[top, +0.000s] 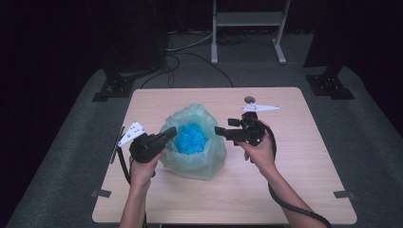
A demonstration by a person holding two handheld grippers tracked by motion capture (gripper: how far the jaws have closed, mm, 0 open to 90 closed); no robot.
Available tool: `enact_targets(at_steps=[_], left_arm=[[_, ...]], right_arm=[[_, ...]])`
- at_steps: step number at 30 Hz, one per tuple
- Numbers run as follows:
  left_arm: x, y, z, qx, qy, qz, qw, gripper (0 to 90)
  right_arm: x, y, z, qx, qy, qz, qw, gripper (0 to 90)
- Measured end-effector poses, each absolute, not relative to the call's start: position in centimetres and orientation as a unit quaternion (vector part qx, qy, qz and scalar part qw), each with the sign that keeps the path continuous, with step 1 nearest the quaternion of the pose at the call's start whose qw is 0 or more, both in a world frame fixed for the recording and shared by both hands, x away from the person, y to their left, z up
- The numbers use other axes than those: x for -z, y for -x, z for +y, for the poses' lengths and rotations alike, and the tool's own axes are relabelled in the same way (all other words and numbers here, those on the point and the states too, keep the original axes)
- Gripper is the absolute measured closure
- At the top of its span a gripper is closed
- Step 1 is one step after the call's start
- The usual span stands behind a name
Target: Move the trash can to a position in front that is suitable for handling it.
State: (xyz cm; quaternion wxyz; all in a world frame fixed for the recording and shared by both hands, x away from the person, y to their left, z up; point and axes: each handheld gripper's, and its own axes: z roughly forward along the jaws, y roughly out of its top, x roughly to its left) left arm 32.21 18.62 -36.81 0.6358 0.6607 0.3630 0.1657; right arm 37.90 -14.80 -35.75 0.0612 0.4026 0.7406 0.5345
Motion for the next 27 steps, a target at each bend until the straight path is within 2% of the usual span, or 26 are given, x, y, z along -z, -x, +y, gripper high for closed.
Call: enact_targets(at_steps=[14, 18, 22, 27], left_arm=[[35.5, -31.2, 18.5, -0.172, -0.658, 0.339, 0.650, 90.0], [35.4, -31.1, 18.7, -0.172, -0.653, 0.340, 0.655, 90.0], [35.5, -31.2, 18.9, -0.170, -0.652, 0.341, 0.655, 90.0], [35.9, -31.5, 18.8, -0.165, -0.650, 0.345, 0.656, 90.0]], right_arm=[[36.4, -38.6, -12.8, -0.526, -0.413, 0.741, 0.056, 24.9], [36.8, -38.7, -12.3, -0.522, -0.419, 0.741, 0.052, 33.0], [37.0, -38.6, -12.1, -0.524, -0.428, 0.735, 0.046, 49.4], [37.0, -38.1, -12.1, -0.529, -0.438, 0.725, 0.052, 65.2]])
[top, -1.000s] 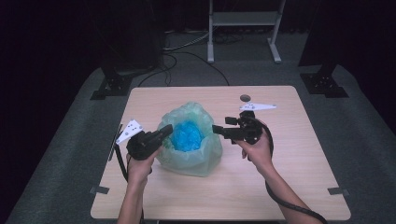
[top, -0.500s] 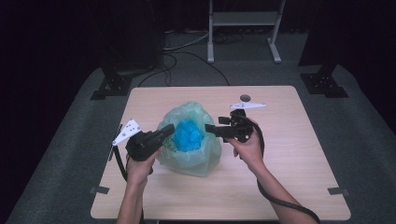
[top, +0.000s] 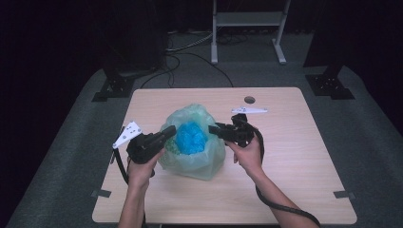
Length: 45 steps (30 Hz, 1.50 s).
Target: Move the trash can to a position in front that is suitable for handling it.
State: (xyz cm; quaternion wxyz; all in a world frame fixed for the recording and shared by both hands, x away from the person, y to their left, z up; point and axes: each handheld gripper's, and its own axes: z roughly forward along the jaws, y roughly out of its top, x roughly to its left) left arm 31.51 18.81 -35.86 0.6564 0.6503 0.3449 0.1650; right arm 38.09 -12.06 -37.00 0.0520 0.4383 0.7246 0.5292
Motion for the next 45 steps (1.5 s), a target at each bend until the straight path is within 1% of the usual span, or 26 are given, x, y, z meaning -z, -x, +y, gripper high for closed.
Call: enact_targets(at_steps=[3, 10, 13, 14, 20, 26, 30, 35, 38, 43, 45], left_arm=[[36.0, -31.6, 18.9, -0.161, -0.645, 0.347, 0.662, 90.0], [35.9, -31.5, 19.0, -0.161, -0.638, 0.346, 0.668, 90.0], [35.9, -31.6, 19.0, -0.161, -0.637, 0.346, 0.670, 90.0], [35.9, -31.6, 19.1, -0.158, -0.635, 0.346, 0.673, 90.0], [35.8, -31.7, 18.9, -0.157, -0.630, 0.343, 0.679, 90.0], [35.9, -31.6, 17.9, -0.156, -0.637, 0.337, 0.676, 90.0], [36.1, -31.7, 16.9, -0.150, -0.651, 0.330, 0.667, 90.0], [36.4, -31.6, 15.5, -0.148, -0.668, 0.321, 0.655, 90.0], [36.5, -31.6, 15.0, -0.150, -0.677, 0.316, 0.647, 90.0], [36.6, -31.6, 14.7, -0.151, -0.680, 0.314, 0.645, 90.0], [36.6, -31.6, 14.6, -0.151, -0.682, 0.314, 0.644, 90.0]], right_arm=[[36.7, -37.6, -12.1, -0.538, -0.443, 0.715, 0.066, 74.8], [36.4, -37.1, -12.1, -0.545, -0.443, 0.704, 0.105, 81.8], [36.1, -37.0, -12.1, -0.550, -0.442, 0.699, 0.115, 89.2], [35.9, -36.9, -12.2, -0.553, -0.439, 0.698, 0.119, 90.0], [34.8, -37.0, -12.0, -0.549, -0.415, 0.716, 0.117, 90.0], [34.1, -36.7, -11.0, -0.546, -0.391, 0.736, 0.088, 90.0], [34.0, -36.7, -10.6, -0.542, -0.388, 0.742, 0.072, 90.0], [33.8, -36.8, -10.0, -0.545, -0.387, 0.743, 0.038, 90.0], [33.4, -36.7, -9.5, -0.546, -0.380, 0.746, 0.029, 90.0], [32.5, -36.6, -9.0, -0.547, -0.372, 0.750, 0.027, 90.0], [32.0, -36.6, -8.7, -0.551, -0.367, 0.749, 0.018, 90.0]])
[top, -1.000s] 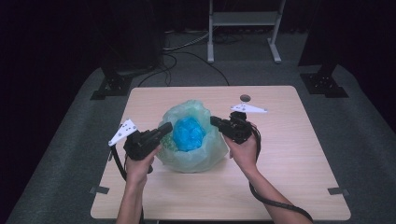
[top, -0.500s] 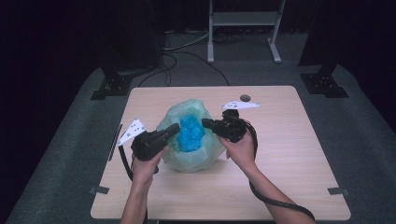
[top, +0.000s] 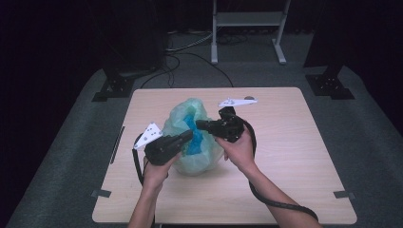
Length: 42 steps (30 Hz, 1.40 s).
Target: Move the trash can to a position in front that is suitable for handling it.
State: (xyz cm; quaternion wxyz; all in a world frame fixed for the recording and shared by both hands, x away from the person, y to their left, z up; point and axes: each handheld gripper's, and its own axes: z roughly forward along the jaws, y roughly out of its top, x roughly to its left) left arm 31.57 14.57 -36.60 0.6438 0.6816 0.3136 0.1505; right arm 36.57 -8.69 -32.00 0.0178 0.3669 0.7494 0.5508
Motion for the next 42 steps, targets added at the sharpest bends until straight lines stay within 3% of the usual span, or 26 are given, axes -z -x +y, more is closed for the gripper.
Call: enact_targets(at_steps=[27, 36, 42], left_arm=[[36.9, -31.6, 13.2, -0.141, -0.698, 0.302, 0.633, 90.0], [36.9, -31.6, 13.2, -0.141, -0.700, 0.300, 0.632, 90.0], [36.9, -31.6, 13.1, -0.145, -0.702, 0.298, 0.630, 90.0]], right_arm=[[32.8, -38.2, -7.8, -0.559, -0.359, 0.741, -0.098, 88.9], [32.9, -38.7, -7.5, -0.550, -0.344, 0.747, -0.144, 66.4], [32.6, -38.6, -7.0, -0.539, -0.340, 0.759, -0.130, 63.6]])
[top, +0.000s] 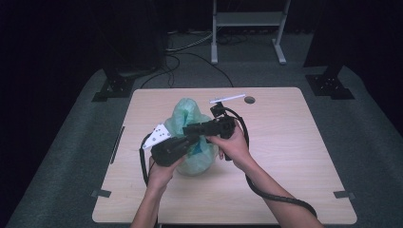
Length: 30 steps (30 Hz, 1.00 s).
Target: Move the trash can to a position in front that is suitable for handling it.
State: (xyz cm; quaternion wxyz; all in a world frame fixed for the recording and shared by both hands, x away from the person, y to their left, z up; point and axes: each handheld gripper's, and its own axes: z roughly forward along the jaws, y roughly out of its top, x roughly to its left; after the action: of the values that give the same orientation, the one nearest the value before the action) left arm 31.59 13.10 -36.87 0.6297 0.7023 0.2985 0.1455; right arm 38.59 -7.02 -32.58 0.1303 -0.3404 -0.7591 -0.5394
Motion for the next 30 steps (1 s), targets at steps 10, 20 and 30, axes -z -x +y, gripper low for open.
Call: enact_targets(at_steps=[10, 20, 30], left_arm=[[36.7, -31.4, 12.8, -0.150, -0.708, 0.291, 0.626, 90.0], [36.5, -31.2, 12.8, -0.151, -0.712, 0.285, 0.624, 89.2], [35.6, -30.9, 13.5, -0.150, -0.713, 0.270, 0.629, 72.8]], right_arm=[[31.9, -38.6, -5.4, 0.502, 0.341, -0.787, 0.106, 60.7], [31.8, -38.9, -4.7, 0.464, 0.355, -0.809, 0.073, 87.7], [32.2, -39.1, -6.1, 0.487, 0.371, -0.788, 0.071, 90.0]])
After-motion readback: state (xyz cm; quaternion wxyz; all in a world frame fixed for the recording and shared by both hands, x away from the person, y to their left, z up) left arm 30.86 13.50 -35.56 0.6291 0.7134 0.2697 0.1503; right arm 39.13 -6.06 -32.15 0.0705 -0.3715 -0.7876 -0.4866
